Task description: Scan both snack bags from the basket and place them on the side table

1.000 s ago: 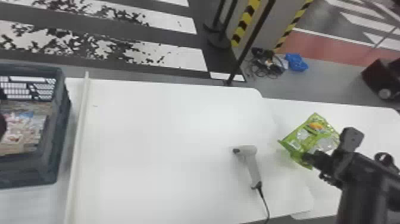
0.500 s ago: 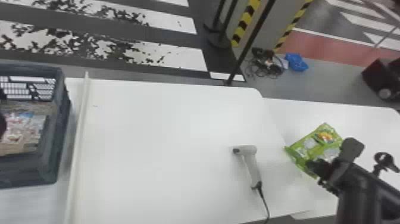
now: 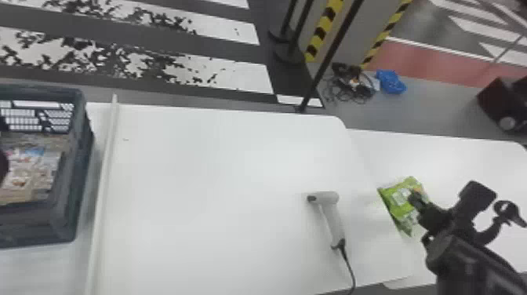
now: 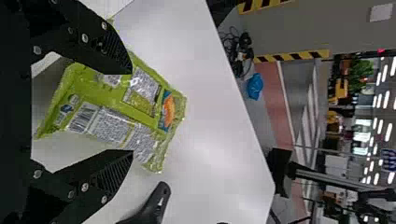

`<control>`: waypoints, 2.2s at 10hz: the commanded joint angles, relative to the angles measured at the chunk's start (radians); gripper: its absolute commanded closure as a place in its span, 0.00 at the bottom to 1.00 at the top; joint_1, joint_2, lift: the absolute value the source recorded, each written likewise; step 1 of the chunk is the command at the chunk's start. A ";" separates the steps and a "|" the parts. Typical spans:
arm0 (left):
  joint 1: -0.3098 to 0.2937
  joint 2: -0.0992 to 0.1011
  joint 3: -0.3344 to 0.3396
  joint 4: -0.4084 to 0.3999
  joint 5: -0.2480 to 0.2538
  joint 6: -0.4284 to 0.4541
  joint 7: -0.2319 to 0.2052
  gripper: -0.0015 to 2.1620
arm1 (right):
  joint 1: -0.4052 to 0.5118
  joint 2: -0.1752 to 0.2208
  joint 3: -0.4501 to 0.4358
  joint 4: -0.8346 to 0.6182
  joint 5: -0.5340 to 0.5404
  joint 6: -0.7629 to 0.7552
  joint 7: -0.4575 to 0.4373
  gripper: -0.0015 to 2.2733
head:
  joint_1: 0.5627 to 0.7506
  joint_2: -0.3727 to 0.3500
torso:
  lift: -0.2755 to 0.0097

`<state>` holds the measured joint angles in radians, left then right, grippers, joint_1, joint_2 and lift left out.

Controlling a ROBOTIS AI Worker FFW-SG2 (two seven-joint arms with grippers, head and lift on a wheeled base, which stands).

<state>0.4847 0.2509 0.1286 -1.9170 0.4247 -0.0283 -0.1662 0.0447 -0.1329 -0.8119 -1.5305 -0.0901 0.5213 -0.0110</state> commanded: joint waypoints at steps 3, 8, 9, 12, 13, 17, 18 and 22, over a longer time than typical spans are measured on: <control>0.000 -0.015 -0.001 -0.003 -0.003 0.000 -0.003 0.07 | 0.248 0.134 0.241 -0.396 0.003 -0.135 -0.003 0.03 | 0.70 0.03 | 0.70; 0.011 -0.035 -0.006 -0.017 -0.020 0.003 -0.004 0.07 | 0.419 0.134 0.662 -0.551 0.210 -0.286 -0.064 0.03 | 0.70 0.31 | 0.70; 0.011 -0.039 -0.012 -0.019 -0.030 0.003 -0.004 0.07 | 0.446 0.134 0.729 -0.540 0.220 -0.341 -0.070 0.03 | 0.70 0.38 | 0.70; 0.012 -0.050 -0.017 -0.025 -0.041 0.012 -0.004 0.07 | 0.495 0.134 0.896 -0.450 0.283 -0.565 -0.164 0.03 | 0.70 0.53 | 0.70; 0.015 -0.053 -0.018 -0.030 -0.049 0.018 -0.004 0.07 | 0.509 0.134 0.933 -0.436 0.282 -0.580 -0.170 0.02 | 0.70 0.59 | 0.70; 0.031 -0.062 -0.041 -0.071 -0.095 0.037 0.008 0.07 | 0.509 0.134 0.939 -0.375 0.257 -0.608 -0.204 0.02 | 0.70 0.67 | 0.70; 0.032 -0.064 -0.043 -0.080 -0.101 0.040 0.010 0.07 | 0.509 0.134 0.921 -0.375 0.245 -0.608 -0.211 0.02 | 0.70 0.66 | 0.70; 0.011 -0.050 0.029 -0.188 -0.101 0.273 0.013 0.07 | 0.517 0.134 0.910 -0.376 0.222 -0.602 -0.213 0.02 | 0.70 0.60 | 0.70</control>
<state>0.5005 0.1963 0.1387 -2.0863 0.3188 0.1964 -0.1539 0.5593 -0.0015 0.0979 -1.9067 0.1368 -0.0792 -0.2236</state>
